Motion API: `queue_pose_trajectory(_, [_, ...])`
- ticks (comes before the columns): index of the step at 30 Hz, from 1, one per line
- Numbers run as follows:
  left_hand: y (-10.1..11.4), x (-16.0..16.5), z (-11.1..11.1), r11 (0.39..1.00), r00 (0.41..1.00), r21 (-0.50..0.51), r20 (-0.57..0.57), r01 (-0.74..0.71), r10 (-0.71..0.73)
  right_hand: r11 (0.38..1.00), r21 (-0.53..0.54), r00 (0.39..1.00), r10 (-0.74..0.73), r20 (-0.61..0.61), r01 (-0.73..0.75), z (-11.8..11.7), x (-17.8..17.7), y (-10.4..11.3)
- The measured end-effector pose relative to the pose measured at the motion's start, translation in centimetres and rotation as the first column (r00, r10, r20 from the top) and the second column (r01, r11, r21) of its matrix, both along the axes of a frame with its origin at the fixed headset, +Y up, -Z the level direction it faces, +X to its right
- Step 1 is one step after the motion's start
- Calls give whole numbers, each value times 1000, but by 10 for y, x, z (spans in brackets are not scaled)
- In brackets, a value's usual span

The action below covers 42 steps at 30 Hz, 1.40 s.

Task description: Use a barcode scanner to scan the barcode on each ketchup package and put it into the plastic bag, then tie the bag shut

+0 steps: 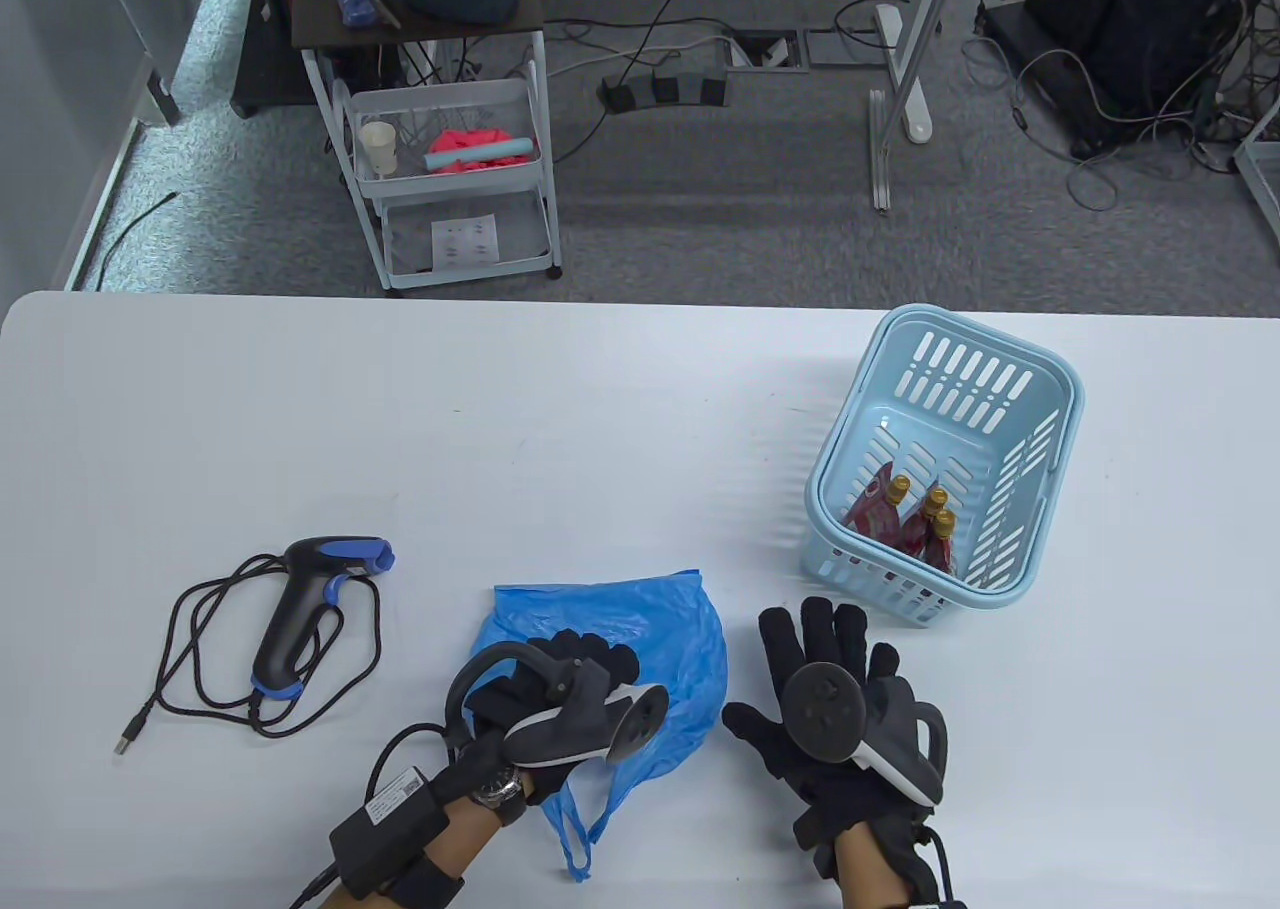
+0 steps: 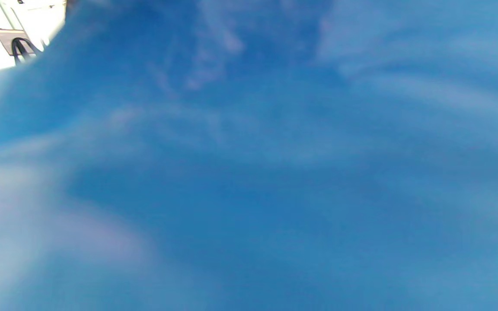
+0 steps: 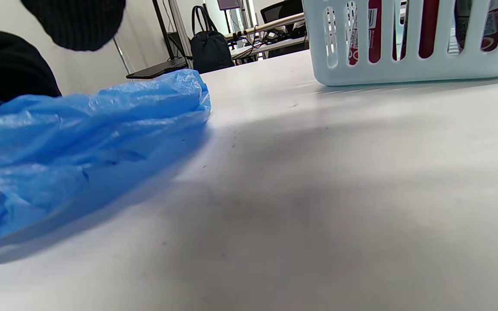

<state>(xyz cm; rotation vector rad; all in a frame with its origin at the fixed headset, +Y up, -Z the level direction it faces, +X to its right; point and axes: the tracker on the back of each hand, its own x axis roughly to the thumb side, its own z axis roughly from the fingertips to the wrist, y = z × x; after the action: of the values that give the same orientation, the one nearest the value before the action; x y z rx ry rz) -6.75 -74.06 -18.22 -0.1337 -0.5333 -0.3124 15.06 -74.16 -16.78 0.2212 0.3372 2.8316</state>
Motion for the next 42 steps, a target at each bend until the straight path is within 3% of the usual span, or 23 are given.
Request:
queue_pose_trajectory(14, [-20,10,9,999,999,-47,50,24,-21,1000,-14,1000,18,-6,-18,2,-3,-1])
queue_pose_trajectory(25, [15,-10,9,981,989,-139,45,-136,143,1000,0,999,15,-34,-15,5,-13,3])
queue_pose_trajectory(30, [25,-27,6,964,974,-150,21,-219,225,995,94,998,-8,-70,15,13,-25,15])
queue_pose_trajectory(35, [8,-38,3,947,974,-233,-11,-221,225,992,126,982,5,-187,19,21,-50,21])
queue_pose_trajectory(42, [-25,-43,2,941,983,-287,-40,-181,177,987,-67,930,116,-348,-148,18,-87,-19])
